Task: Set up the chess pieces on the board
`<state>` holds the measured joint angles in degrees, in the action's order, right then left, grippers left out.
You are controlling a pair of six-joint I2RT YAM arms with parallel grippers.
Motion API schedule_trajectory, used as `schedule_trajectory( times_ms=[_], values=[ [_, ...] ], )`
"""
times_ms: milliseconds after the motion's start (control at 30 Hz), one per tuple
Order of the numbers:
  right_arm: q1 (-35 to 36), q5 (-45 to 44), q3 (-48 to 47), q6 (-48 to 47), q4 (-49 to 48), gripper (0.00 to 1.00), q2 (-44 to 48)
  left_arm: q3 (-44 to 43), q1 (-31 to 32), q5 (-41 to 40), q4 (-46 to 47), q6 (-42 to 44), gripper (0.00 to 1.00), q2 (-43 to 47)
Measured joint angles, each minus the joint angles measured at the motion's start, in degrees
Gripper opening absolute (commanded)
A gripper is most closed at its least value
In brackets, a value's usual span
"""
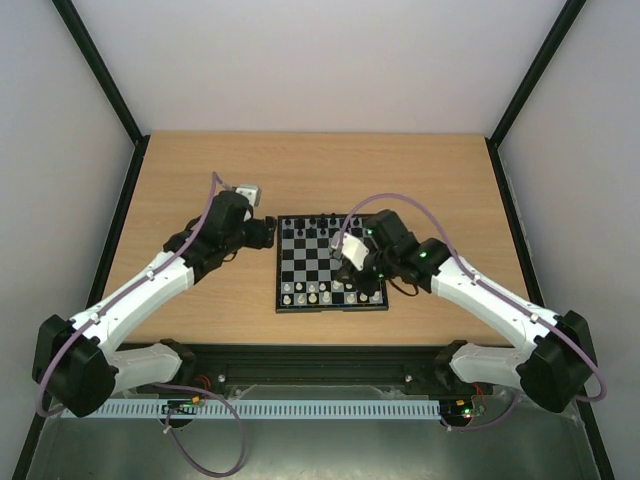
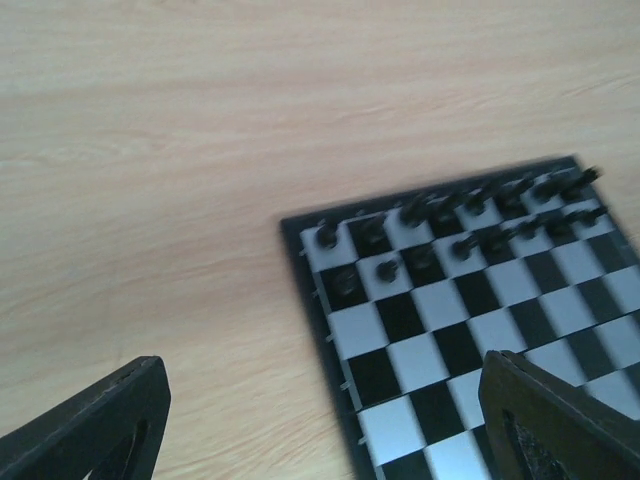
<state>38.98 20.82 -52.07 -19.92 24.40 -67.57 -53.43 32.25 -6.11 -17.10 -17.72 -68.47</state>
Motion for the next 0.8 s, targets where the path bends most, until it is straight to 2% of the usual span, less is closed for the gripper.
schedule_trajectory(
  times_ms=[100, 267, 800],
  values=[
    [3.0, -2.2, 1.0, -1.9, -0.5, 0.08, -1.1, 3.0, -0.8, -2.3, -0.7, 1.1, 0.88, 1.2],
    [5.4, -4.2, 3.1, -3.8, -1.8, 0.08, -4.4, 3.0, -0.8, -4.6, 0.2, 2.1, 0.88, 2.8],
    [5.8, -6.0, 7.3, -4.4, -7.6, 0.08, -7.8, 3.0, -0.8, -4.8, 0.9, 3.2, 0.88, 3.1]
  ],
)
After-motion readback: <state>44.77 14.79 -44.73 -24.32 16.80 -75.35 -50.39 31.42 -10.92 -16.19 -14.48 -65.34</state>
